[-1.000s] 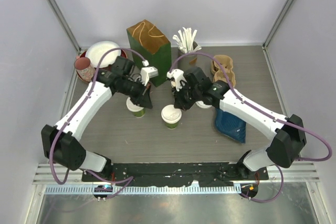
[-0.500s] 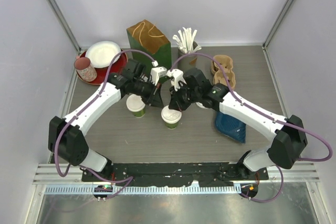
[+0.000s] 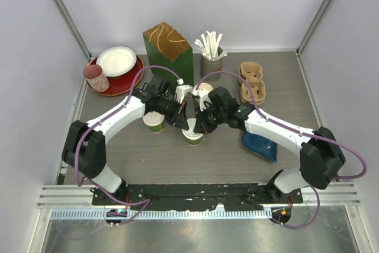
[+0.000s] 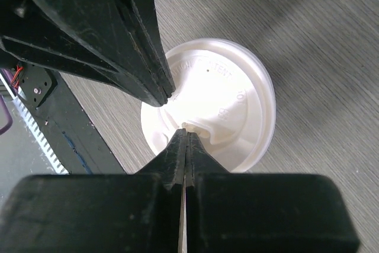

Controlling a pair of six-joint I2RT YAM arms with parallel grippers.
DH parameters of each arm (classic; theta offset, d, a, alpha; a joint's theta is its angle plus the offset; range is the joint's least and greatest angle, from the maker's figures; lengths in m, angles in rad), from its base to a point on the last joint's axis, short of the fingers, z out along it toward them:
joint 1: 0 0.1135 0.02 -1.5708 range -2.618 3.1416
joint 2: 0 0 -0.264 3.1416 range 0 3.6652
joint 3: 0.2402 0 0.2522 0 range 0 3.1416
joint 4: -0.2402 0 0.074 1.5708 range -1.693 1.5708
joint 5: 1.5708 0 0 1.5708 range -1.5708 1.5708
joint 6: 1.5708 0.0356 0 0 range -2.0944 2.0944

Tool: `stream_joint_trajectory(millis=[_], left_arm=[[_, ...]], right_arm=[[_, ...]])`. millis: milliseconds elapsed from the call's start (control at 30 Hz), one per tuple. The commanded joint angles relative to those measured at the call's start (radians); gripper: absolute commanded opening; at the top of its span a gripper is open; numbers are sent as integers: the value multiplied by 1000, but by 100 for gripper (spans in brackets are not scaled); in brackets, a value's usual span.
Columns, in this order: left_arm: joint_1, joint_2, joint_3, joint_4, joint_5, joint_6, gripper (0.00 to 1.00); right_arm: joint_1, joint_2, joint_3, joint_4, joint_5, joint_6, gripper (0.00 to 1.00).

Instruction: Pack the takeout coffee

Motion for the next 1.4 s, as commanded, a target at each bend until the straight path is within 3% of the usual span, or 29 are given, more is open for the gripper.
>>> stream_joint_trajectory(millis=[0,367,500,633,733,1100,1367], left_arm=[[-19,-33,14,-34,13,66,0],[-12,-100,95,-117,38,106,0],[2,-105,69,-103,24,104,0],[16,-96,38,-101,10,110,0],[20,-94,41,-112,8,119,0],[49,-113,107,-152,15,129,0],[45,-110,136,-111,34,26,0]], right_arm=[[6,3,81,-32,5,-20,1],[28,-11,246,-71,-24,-48,1],[21,-5,167,-17,-13,-43,1],[8,48,-17,84,-18,1,1],[8,68,-39,100,-26,9,1],[17,1,199,-75,-15,-51,1],[6,-4,289,-49,68,-28,1]])
